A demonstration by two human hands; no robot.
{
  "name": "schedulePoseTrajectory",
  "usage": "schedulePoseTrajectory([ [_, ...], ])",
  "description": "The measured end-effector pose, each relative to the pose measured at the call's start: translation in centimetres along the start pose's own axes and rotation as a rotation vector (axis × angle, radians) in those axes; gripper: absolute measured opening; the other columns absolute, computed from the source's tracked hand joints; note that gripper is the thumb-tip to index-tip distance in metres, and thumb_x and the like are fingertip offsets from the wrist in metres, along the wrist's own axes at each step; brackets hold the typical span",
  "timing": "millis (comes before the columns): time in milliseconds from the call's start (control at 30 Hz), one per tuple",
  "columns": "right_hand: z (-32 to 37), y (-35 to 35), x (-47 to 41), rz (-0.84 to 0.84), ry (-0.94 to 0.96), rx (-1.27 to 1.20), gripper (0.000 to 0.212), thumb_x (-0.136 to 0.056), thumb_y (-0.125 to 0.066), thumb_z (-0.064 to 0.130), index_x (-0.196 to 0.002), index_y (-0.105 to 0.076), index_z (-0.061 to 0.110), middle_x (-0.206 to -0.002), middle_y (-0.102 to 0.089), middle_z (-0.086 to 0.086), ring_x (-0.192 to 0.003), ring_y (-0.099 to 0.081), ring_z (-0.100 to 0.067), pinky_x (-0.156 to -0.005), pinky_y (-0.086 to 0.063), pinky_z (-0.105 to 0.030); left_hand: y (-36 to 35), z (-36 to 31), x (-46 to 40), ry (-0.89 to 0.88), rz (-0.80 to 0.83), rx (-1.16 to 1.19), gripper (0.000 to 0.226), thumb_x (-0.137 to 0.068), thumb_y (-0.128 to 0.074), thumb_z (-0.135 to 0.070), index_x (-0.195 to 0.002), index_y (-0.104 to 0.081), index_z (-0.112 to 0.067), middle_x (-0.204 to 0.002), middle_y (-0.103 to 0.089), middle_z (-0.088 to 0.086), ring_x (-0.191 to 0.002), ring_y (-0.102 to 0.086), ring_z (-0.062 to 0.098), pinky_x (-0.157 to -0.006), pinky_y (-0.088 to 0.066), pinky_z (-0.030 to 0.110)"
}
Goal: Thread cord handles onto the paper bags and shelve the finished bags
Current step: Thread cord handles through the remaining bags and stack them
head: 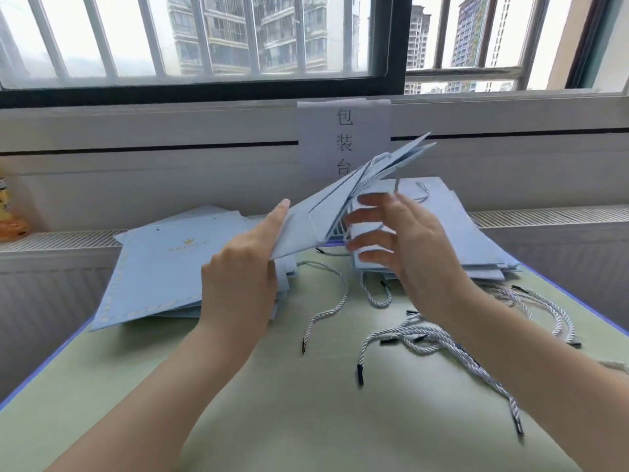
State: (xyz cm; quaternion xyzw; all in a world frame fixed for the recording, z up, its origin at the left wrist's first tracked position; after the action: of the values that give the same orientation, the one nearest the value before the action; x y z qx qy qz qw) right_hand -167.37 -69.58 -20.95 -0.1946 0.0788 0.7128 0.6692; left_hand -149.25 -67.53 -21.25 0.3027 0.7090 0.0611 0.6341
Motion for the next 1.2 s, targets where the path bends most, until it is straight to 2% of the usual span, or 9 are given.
schedulePoseTrajectory([
  [100,-1.9,-1.5,0.9,0.129,-0.161,0.175,0.023,-0.099,-0.040,0.012,-0.093,-0.062,0.011,-0.080,-0.066,-0.004,-0.059,-0.061,-0.014,-0.058,-0.049,-0.024,-1.0,0.9,0.1,0.164,0.089,0.140,0.047,-0.082,-0.053,0.010,-0.121,-0.063,-0.015,-0.050,-0.031,-0.004,-0.048,-0.029,0.026,-0.048,-0.030,0.028],
  [167,-3.1,-2.6,1.6,0.256,-0.253,0.273,0.022,-0.099,-0.041,0.012,-0.094,-0.062,0.010,-0.082,-0.065,-0.003,-0.061,-0.062,-0.014,-0.059,-0.051,-0.024,-1.5,1.6,0.4,0.292,0.066,0.352,0.009,-0.090,-0.055,0.001,-0.085,-0.062,0.002,-0.047,-0.027,-0.009,-0.048,-0.027,0.018,-0.048,-0.026,0.019],
  [267,-4.4,-3.4,2.2,0.316,-0.309,0.388,0.021,-0.098,-0.043,0.015,-0.101,-0.062,0.006,-0.085,-0.066,-0.004,-0.067,-0.064,-0.015,-0.065,-0.055,-0.026,-2.0,1.6,0.6,0.420,0.060,0.618,0.034,-0.093,-0.056,-0.009,-0.062,-0.043,-0.004,-0.051,-0.032,0.002,-0.051,-0.025,0.015,-0.047,-0.026,0.020],
  [467,-5.3,-3.5,2.5,0.257,-0.377,0.244,0.016,-0.095,-0.052,0.028,-0.097,-0.061,0.015,-0.100,-0.064,-0.008,-0.079,-0.064,-0.014,-0.075,-0.058,-0.029,-3.8,0.6,1.8,0.626,0.169,1.156,0.005,-0.085,-0.066,-0.026,-0.087,-0.062,-0.022,-0.082,-0.064,0.001,-0.072,-0.059,0.009,-0.066,-0.048,0.019],
  [667,-5.8,-1.1,1.8,-0.009,-0.441,0.147,0.047,-0.087,-0.064,0.033,-0.123,-0.046,0.009,-0.109,-0.060,-0.009,-0.092,-0.064,-0.011,-0.083,-0.057,-0.034,-4.6,0.1,2.0,0.806,0.208,1.627,0.031,-0.091,-0.052,-0.010,-0.121,-0.058,-0.012,-0.110,-0.070,-0.003,-0.099,-0.067,0.011,-0.073,-0.054,0.019],
  [767,-5.8,-0.7,1.3,0.077,-0.445,0.143,0.030,-0.091,-0.060,0.026,-0.117,-0.059,0.010,-0.113,-0.067,-0.006,-0.100,-0.065,-0.014,-0.079,-0.057,-0.029,-4.6,-0.6,1.8,0.814,0.254,1.784,0.029,-0.093,-0.046,-0.009,-0.119,-0.057,-0.015,-0.112,-0.070,-0.002,-0.102,-0.067,0.011,-0.074,-0.055,0.022],
  [933,-4.7,-0.2,0.8,0.026,-0.363,0.071,0.018,-0.098,-0.049,0.013,-0.099,-0.066,0.020,-0.092,-0.071,0.005,-0.080,-0.067,-0.010,-0.060,-0.053,-0.019,-5.6,0.8,1.8,0.933,0.346,1.689,0.024,-0.090,-0.053,-0.021,-0.112,-0.060,-0.025,-0.109,-0.071,-0.007,-0.103,-0.065,0.014,-0.090,-0.051,0.038],
  [1067,-3.6,1.8,-0.1,-0.153,-0.267,0.096,0.021,-0.100,-0.044,0.018,-0.090,-0.061,0.023,-0.088,-0.065,0.007,-0.080,-0.061,-0.007,-0.061,-0.052,-0.019,-5.5,3.7,1.5,1.152,0.186,1.641,0.007,-0.090,-0.059,-0.018,-0.096,-0.063,-0.019,-0.083,-0.072,-0.004,-0.071,-0.066,0.012,-0.060,-0.055,0.027],
  [1200,-3.7,2.3,-0.1,-0.237,-0.264,-0.049,0.019,-0.099,-0.044,0.030,-0.093,-0.061,0.023,-0.078,-0.065,0.011,-0.061,-0.060,-0.001,-0.055,-0.048,-0.018,-6.3,4.1,2.5,1.287,0.204,1.640,0.006,-0.090,-0.059,-0.011,-0.095,-0.061,-0.012,-0.087,-0.069,0.004,-0.073,-0.063,0.017,-0.044,-0.050,0.017],
])
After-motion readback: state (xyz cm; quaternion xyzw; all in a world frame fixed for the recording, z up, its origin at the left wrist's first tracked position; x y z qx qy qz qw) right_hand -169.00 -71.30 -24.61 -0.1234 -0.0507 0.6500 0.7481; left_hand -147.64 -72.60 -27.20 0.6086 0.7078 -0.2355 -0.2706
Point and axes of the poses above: each hand's wrist, its own x-axis away from the middle knuckle, its own y-axis out of the back of the hand, z = x × y, the point moved 6 cm from there along -x, towards the middle knuckle
